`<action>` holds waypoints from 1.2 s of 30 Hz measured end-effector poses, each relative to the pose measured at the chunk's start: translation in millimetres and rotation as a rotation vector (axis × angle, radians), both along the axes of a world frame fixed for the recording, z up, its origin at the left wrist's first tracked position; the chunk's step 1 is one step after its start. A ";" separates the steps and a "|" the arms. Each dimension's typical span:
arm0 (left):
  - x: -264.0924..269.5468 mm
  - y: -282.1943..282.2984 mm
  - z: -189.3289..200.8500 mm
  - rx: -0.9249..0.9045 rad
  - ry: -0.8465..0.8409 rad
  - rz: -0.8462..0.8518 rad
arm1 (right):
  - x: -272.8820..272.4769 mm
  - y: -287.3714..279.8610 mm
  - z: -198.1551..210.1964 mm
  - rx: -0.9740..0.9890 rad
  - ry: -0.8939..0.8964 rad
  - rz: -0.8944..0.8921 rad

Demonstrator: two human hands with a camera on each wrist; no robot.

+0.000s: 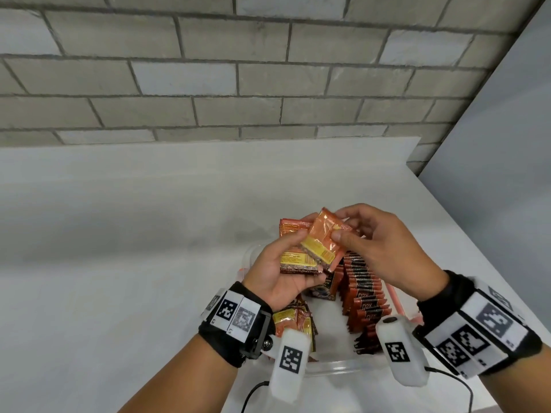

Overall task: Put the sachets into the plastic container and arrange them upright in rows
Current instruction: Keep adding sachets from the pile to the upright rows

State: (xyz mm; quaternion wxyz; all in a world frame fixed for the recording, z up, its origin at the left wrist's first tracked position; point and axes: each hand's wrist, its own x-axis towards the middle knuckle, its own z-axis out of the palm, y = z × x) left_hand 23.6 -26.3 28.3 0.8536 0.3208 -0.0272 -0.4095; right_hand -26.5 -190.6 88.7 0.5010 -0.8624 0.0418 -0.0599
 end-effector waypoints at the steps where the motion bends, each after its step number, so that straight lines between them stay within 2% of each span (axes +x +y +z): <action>1: 0.2 0.5 -0.2 -0.006 0.017 0.000 | -0.7 0.1 1.7 0.020 -0.067 -0.037; 3: 0.6 1.2 -1.0 -0.020 0.060 0.002 | -4.6 2.6 6.0 0.018 -0.224 -0.071; 6: -0.4 3.6 1.4 -0.077 0.061 0.025 | -11.8 13.5 3.7 -0.235 -0.346 0.063; 9: 0.2 5.4 4.0 -0.107 0.051 0.066 | -14.8 16.6 -8.7 -0.433 -0.256 0.235; 11: 2.1 6.0 4.3 -0.104 0.059 0.099 | -14.3 14.4 -10.6 -0.433 -0.206 0.264; 14: 3.0 4.9 7.6 -0.085 0.077 0.155 | -14.9 17.1 -7.8 -0.275 -0.137 0.053; 16: 1.5 4.1 10.3 -0.088 0.063 0.179 | -13.8 18.7 -8.6 -0.117 0.037 -0.080; 18: 0.4 3.3 10.7 -0.075 0.051 0.191 | -14.4 20.7 -10.2 0.047 0.189 -0.072; 19: 0.2 3.2 9.7 -0.059 0.036 0.189 | -15.0 22.4 -8.6 0.111 0.211 -0.067; 23: 0.3 2.4 6.6 -0.013 -0.022 0.171 | -13.2 23.3 -1.0 0.302 0.144 -0.110; 28: 4.9 10.6 14.6 0.072 -0.168 0.120 | -6.7 24.4 5.0 0.319 0.068 -0.123; 31: 5.0 12.6 17.9 0.121 -0.199 0.136 | -3.1 26.4 5.4 0.308 0.043 -0.117; 34: 5.9 14.8 18.7 0.129 -0.217 0.193 | -3.2 29.2 4.1 0.495 0.102 -0.126; 36: 6.6 16.6 18.2 0.145 -0.230 0.220 | -4.9 29.6 4.0 0.549 0.155 -0.101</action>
